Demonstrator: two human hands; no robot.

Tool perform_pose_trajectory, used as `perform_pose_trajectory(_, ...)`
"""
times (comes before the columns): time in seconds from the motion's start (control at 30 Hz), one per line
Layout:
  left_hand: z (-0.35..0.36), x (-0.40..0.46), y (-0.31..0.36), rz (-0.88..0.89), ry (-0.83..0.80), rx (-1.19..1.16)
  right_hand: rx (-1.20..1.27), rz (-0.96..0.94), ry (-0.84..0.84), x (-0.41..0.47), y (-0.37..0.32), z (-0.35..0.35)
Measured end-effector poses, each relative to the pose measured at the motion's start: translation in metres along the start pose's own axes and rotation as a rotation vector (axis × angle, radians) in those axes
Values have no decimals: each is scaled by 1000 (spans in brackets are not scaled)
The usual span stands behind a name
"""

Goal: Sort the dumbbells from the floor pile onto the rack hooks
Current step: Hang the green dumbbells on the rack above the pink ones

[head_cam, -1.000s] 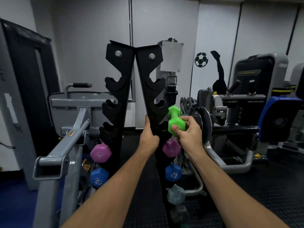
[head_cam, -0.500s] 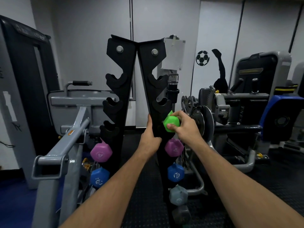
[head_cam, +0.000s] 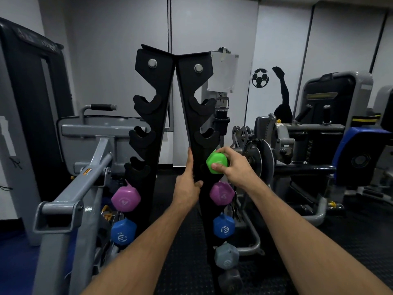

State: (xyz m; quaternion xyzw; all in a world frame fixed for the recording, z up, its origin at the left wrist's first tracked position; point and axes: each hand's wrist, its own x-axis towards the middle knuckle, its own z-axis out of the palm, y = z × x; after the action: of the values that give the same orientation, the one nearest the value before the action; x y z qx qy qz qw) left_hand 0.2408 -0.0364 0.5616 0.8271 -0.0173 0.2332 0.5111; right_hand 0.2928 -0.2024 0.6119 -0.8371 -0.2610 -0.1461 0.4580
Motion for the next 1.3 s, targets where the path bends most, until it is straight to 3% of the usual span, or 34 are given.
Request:
perform_pose_trajectory(0.83, -6, -3, 3, 2, -31, 42, -107, 94, -41, -5, -13, -2)
perform_pose_trajectory(1.07, -16, -5, -4, 35, -105, 40, -99, 93, 67, -20, -13, 9)
perform_pose_trajectory(1.3, -26, -40, -35, 17, -149, 165, -148, -17, 292, -90, -6, 41)
